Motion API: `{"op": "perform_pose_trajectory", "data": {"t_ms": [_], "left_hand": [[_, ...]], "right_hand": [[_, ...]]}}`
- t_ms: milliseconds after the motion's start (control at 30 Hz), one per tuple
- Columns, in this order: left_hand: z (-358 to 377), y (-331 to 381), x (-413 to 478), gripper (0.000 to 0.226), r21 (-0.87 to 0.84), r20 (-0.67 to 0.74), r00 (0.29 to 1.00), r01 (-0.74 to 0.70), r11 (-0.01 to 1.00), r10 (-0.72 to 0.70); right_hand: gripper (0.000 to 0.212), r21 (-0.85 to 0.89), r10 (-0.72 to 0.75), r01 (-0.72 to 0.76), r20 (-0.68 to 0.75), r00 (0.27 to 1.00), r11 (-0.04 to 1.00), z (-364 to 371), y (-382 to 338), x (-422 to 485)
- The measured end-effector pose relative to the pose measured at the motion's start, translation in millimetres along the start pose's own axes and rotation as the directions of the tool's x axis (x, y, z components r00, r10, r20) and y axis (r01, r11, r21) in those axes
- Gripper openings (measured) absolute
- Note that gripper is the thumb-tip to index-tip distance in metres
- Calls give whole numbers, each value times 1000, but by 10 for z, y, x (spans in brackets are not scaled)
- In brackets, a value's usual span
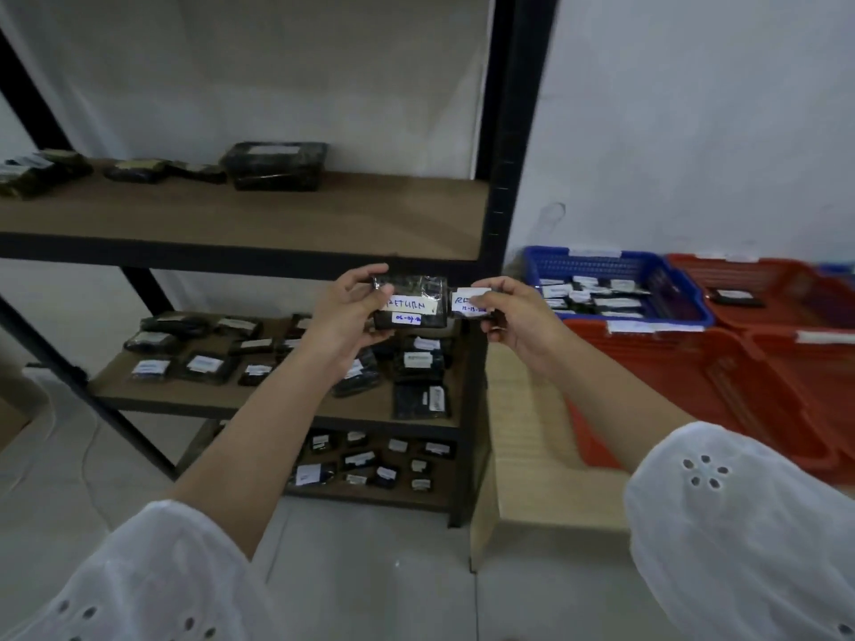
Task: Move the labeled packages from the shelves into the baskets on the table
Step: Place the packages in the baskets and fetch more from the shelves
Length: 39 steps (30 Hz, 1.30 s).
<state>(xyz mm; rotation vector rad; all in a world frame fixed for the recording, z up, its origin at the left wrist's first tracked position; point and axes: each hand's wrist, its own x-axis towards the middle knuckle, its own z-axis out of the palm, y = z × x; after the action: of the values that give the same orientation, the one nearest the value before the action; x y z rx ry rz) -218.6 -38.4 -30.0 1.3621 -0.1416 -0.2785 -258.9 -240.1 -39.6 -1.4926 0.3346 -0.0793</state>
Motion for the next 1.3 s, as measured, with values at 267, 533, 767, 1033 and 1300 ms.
{"op": "perform_pose_trajectory", "data": {"t_ms": [267, 533, 767, 1033, 1300], "left_hand": [[1584, -466, 215, 23, -10, 36, 999, 23, 1000, -22], [3199, -923, 568, 21, -84, 41, 994, 100, 991, -97], [4224, -1227, 1257, 21, -90, 108, 980, 177, 980, -167], [5225, -1604, 2191, 20, -63, 207, 948, 259, 964, -241], [5753, -1949, 2611, 20, -47, 184, 925, 345, 937, -331]], "right_hand": [[16, 40, 18, -16, -57, 998, 999, -1690, 22, 166], [15, 81, 101, -90, -143, 985, 993, -3366, 69, 404], [20, 173, 137, -95, -246, 959, 980, -4411, 26, 803], [24, 231, 202, -125, -349, 915, 965, -5354, 85, 1435], [34, 312, 333, -215, -397, 855, 925, -6087, 327, 2024]]}}
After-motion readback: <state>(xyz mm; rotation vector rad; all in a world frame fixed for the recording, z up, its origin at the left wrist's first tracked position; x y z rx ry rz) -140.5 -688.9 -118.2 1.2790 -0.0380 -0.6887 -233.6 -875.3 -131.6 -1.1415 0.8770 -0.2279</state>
